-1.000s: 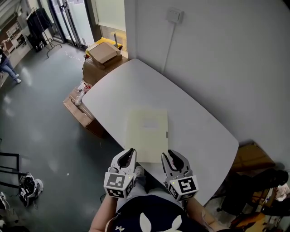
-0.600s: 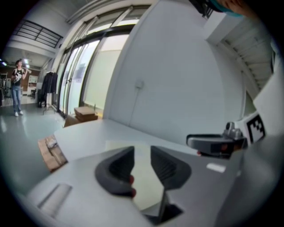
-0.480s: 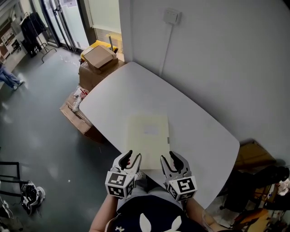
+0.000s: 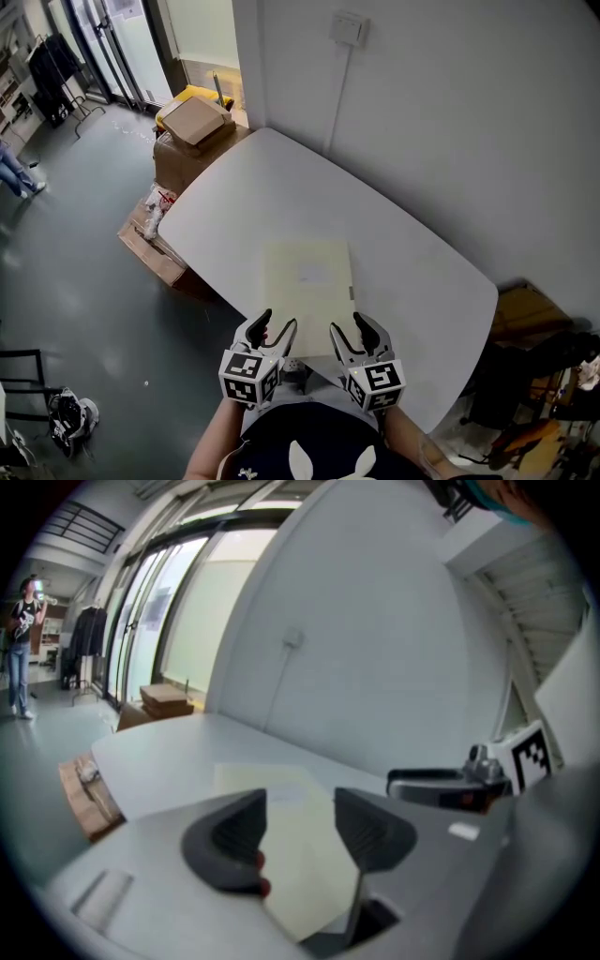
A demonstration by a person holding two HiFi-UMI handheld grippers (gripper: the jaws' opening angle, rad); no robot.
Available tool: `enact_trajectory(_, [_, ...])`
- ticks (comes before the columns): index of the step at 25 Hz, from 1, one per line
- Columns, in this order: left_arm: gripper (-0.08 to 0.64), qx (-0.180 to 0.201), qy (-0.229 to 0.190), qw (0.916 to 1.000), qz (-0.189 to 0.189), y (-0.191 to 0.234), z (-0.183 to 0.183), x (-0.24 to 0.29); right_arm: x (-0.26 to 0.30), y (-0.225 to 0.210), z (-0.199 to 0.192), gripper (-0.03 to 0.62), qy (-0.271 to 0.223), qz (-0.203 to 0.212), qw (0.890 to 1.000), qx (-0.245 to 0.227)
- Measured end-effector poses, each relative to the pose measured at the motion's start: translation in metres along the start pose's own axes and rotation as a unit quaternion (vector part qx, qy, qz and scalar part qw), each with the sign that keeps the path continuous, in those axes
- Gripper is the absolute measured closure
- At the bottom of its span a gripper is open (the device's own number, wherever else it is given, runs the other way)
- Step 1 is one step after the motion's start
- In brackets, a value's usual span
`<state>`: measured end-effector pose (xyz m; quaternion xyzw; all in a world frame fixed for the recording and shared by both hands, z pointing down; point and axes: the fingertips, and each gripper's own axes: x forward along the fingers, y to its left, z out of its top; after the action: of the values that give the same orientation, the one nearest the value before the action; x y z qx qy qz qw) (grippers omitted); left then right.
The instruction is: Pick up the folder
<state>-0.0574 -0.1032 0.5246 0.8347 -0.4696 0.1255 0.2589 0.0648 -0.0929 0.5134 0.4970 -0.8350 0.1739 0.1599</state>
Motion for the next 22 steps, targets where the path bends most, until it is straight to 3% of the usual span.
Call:
enact_trajectory(9, [0.301,-0.017,0.049,0.9986,0.008,0.013,-0.023,0.011,0.018,-0.007,-0.012,0.365,0.03,-0.001,0.999,0.01])
enact_trajectory(18, [0.273,-0.037,0.078,0.9962,0.009,0.021,-0.041,0.027,0.029,-0.019,-0.036,0.321,0.057,0.012,0.996,0.066])
enact_trajectory(22, [0.261,-0.058,0.083,0.9943,0.031,0.032,-0.048,0.03,0.032,-0.03,-0.044,0.321,0.067,0.001,0.996,0.067])
